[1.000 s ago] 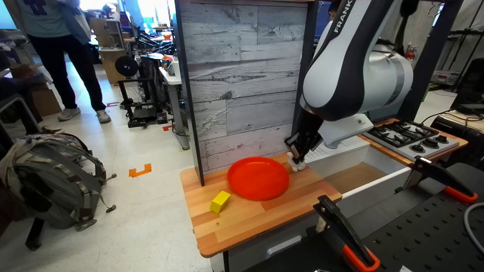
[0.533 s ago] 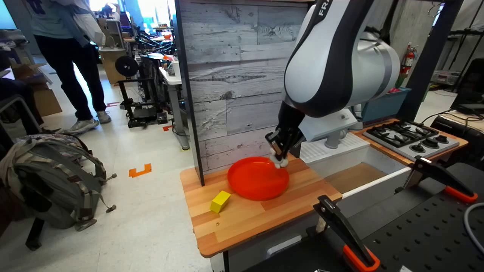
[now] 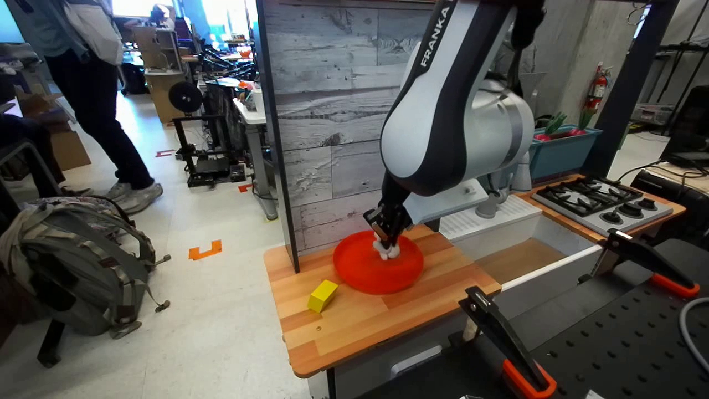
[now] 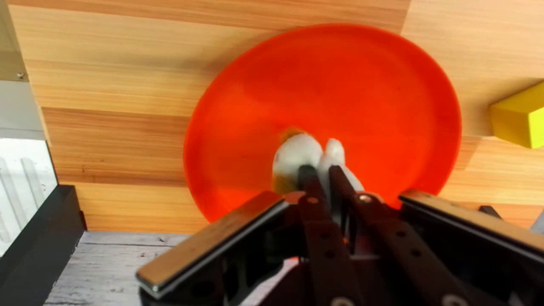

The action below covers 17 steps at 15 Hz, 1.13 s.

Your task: Pick up then animal plush toy on the counter and put it on the plate

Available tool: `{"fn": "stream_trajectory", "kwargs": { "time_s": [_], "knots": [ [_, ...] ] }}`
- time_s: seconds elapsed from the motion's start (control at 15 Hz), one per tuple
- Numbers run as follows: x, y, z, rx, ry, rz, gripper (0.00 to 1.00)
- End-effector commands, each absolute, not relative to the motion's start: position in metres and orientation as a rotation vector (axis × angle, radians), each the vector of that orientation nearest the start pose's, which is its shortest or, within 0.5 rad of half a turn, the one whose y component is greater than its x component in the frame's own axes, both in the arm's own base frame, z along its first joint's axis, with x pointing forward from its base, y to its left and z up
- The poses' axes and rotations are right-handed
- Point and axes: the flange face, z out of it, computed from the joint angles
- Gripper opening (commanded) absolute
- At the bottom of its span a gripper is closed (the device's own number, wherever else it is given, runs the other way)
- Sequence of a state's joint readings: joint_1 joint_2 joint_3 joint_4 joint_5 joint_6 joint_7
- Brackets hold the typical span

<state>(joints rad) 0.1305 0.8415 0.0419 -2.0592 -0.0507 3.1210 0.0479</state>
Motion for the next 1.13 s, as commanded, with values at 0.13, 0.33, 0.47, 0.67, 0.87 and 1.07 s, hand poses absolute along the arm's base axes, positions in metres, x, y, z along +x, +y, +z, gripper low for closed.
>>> {"fn": "stream_trajectory", "kwargs": {
  "time_s": [0.13,0.33,0.47,0.67,0.87,1.07],
  "knots": [
    [0.58,0.115,0.019,-3.077,-0.17,-0.265,0.49],
    [0.579,0.118,0.022,-3.071,-0.164,-0.279,0.7],
    [0.575,0.119,0.03,-3.066,-0.157,-0.292,0.85],
    [0.564,0.123,0.05,-3.052,-0.16,-0.311,1.0],
    [0.566,0.125,0.039,-3.05,-0.202,-0.282,1.0],
    [0.551,0.13,0.052,-3.046,-0.218,-0.257,1.0]
  ]
}}
